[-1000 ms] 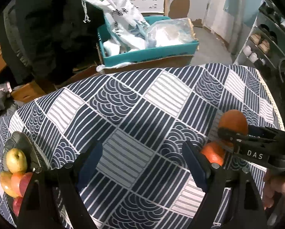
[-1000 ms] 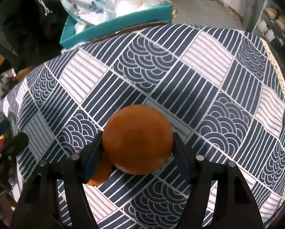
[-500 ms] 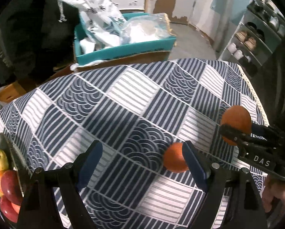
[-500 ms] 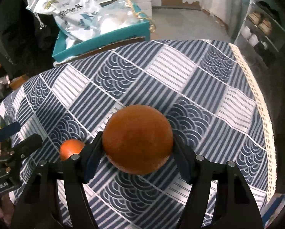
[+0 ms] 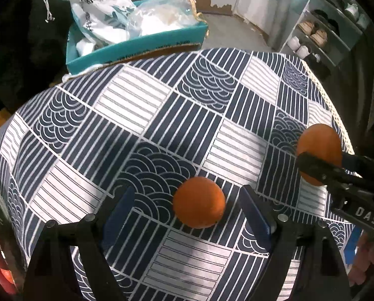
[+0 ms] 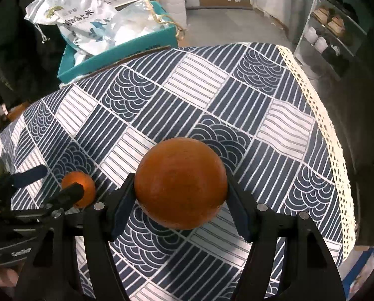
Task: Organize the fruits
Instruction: 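Close left gripper on the smaller tangerine while right gripper holds the larger one, then lift and carry both tangerines toward the glass bowl with both grippers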
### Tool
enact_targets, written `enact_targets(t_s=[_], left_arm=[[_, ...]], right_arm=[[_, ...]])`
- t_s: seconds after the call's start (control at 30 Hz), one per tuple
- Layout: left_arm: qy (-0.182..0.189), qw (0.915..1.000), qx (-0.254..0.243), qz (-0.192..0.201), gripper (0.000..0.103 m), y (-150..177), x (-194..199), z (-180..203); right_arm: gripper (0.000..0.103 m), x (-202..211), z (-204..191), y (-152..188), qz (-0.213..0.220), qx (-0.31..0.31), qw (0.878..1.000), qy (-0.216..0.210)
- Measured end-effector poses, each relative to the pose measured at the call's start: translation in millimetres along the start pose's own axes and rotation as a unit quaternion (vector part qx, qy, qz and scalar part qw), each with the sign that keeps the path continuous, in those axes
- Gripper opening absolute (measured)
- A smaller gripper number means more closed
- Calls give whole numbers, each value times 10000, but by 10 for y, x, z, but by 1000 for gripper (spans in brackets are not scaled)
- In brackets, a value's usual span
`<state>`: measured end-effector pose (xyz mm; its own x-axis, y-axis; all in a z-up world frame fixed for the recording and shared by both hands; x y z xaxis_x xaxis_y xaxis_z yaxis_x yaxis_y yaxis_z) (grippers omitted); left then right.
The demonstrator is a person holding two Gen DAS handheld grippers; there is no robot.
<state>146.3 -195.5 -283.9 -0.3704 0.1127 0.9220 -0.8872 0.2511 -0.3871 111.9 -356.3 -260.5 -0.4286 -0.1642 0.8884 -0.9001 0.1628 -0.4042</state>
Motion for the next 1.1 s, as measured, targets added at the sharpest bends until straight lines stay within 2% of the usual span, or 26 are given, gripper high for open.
enact_targets(t_s=[0.27, 0.37, 0.43, 0.5, 0.6, 1.1], left_arm=[[15, 10000, -53, -40, 84, 42, -84, 44], [125, 9998, -99, -98, 75, 49, -111, 60], [158, 9996, -167, -142, 63, 55, -127, 75], [151, 9995, -216, -180, 55, 71, -142, 77], [307, 9993, -123, -197, 49, 91, -145, 57], [75, 9996, 161, 203, 48, 54, 226, -194]], right_arm=[[69, -25, 37, 2, -37, -58, 10000, -67], [69, -32, 24, 2, -44, -38, 9999, -87], [69, -38, 14, 6, -58, -18, 9999, -93], [69, -45, 8, 14, -86, -1, 9999, -104], [69, -42, 8, 22, -91, 2, 9999, -108], [69, 176, -212, -11, 143, 435, 9989, 42]])
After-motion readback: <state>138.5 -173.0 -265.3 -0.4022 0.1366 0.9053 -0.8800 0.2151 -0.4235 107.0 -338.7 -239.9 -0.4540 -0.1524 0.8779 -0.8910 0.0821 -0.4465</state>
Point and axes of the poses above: each gripper's, at about its wrist camera, not at the fingertips, and x roughly against the way its jaws point, z to its right, y to its underside, the point moved 3 cm from there along -x, roughly the way its jaws point, and after that the axes turned 6 degrees about -y, right-handed, at the moved point
